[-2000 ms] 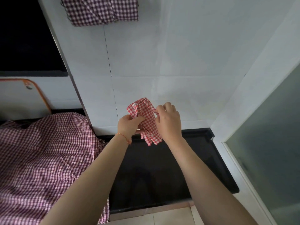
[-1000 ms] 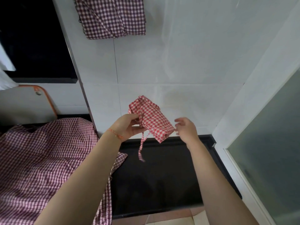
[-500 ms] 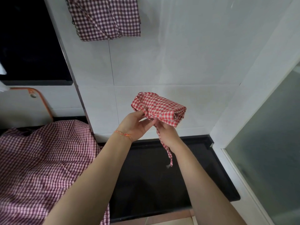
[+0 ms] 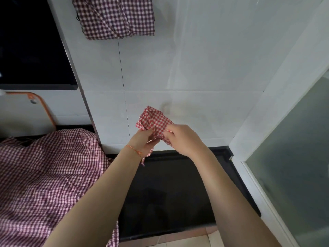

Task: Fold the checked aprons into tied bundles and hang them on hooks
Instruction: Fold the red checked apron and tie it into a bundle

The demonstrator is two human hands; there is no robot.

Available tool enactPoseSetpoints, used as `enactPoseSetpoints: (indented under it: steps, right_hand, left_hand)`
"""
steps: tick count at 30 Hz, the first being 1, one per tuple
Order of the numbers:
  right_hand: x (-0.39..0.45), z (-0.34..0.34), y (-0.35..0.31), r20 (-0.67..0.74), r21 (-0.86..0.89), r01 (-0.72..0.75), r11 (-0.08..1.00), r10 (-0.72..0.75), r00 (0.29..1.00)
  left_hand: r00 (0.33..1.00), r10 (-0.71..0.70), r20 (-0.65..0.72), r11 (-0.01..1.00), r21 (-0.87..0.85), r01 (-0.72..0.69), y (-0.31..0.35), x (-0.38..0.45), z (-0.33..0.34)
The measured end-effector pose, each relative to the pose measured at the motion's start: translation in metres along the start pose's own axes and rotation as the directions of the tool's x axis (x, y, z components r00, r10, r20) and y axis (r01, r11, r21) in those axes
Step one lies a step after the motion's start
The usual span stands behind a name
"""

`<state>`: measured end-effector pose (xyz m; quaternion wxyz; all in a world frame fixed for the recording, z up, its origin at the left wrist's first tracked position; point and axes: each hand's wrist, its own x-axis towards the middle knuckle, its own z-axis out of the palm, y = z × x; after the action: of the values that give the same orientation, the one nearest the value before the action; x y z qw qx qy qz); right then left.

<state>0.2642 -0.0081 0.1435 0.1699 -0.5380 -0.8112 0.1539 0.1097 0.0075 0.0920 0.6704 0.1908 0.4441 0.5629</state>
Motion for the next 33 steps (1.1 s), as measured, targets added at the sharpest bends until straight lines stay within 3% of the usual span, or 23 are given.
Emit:
enactPoseSetpoints:
  steps: [5, 7, 9, 11, 12, 13, 15, 17, 19, 21, 25, 28, 29, 33]
  right_hand:
    - [0.011, -0.002, 0.012, -0.159, 0.139, -0.045, 0.989, 0.068, 0.985]
    - [0.014, 0.005, 0.017, -0.237, 0.090, -0.051, 0.995, 0.071, 0.969]
    - [0.013, 0.013, 0.019, -0.487, -0.043, -0.022, 0.999, -0.002, 0.873]
    - [0.005, 0.020, 0.015, -0.705, -0.093, 0.015, 0.996, -0.076, 0.705]
    - [-0.001, 0.024, 0.012, -0.750, -0.077, 0.023, 0.997, -0.073, 0.658]
    - [-0.006, 0.032, 0.013, -0.749, -0.027, 0.010, 1.000, -0.027, 0.662]
    - [-0.012, 0.044, 0.018, -0.588, 0.199, -0.122, 0.972, 0.218, 0.779]
    - [-0.010, 0.053, 0.028, -0.203, 0.412, -0.323, 0.852, 0.431, 0.879]
    - [-0.011, 0.059, 0.035, 0.082, 0.468, -0.388, 0.794, 0.398, 0.914]
    - [-0.012, 0.064, 0.037, 0.188, 0.551, -0.335, 0.765, 0.277, 0.942]
    - [-0.009, 0.061, 0.049, 0.321, 0.680, -0.353, 0.643, 0.172, 0.931]
    - [-0.011, 0.051, 0.073, 0.496, 0.830, -0.480, 0.284, 0.020, 0.868]
    - [-0.012, 0.046, 0.081, 0.528, 0.829, -0.517, 0.213, 0.008, 0.849]
    - [-0.009, 0.037, 0.109, 0.523, 0.832, -0.537, 0.135, 0.127, 0.843]
  left_hand:
    - [0.996, -0.087, 0.036, 0.996, -0.030, 0.088, 0.000, -0.004, 0.004]
    - [0.993, -0.114, 0.019, 0.992, -0.053, 0.115, 0.001, -0.006, 0.007]
    - [0.991, -0.132, -0.021, 0.980, -0.154, 0.128, 0.002, -0.006, 0.009]
    - [0.987, -0.148, -0.067, 0.948, -0.294, 0.122, 0.003, -0.004, 0.008]
    - [0.986, -0.148, -0.081, 0.935, -0.335, 0.113, 0.004, -0.003, 0.008]
    - [0.985, -0.148, -0.089, 0.929, -0.353, 0.108, 0.005, -0.002, 0.008]
    - [0.984, -0.159, -0.084, 0.926, -0.358, 0.119, 0.005, -0.001, 0.008]
    - [0.982, -0.171, -0.078, 0.926, -0.352, 0.133, 0.006, -0.001, 0.011]
    - [0.983, -0.176, -0.047, 0.928, -0.341, 0.150, 0.007, -0.002, 0.014]
    - [0.979, -0.204, 0.005, 0.929, -0.315, 0.196, 0.008, -0.006, 0.017]
    - [0.960, -0.264, 0.094, 0.952, -0.135, 0.275, 0.010, -0.010, 0.017]
    - [0.939, -0.308, 0.156, 0.951, 0.032, 0.307, 0.014, -0.010, 0.011]
    - [0.932, -0.319, 0.173, 0.948, 0.053, 0.315, 0.016, -0.011, 0.009]
    - [0.911, -0.342, 0.230, 0.940, 0.095, 0.329, 0.019, -0.013, 0.005]
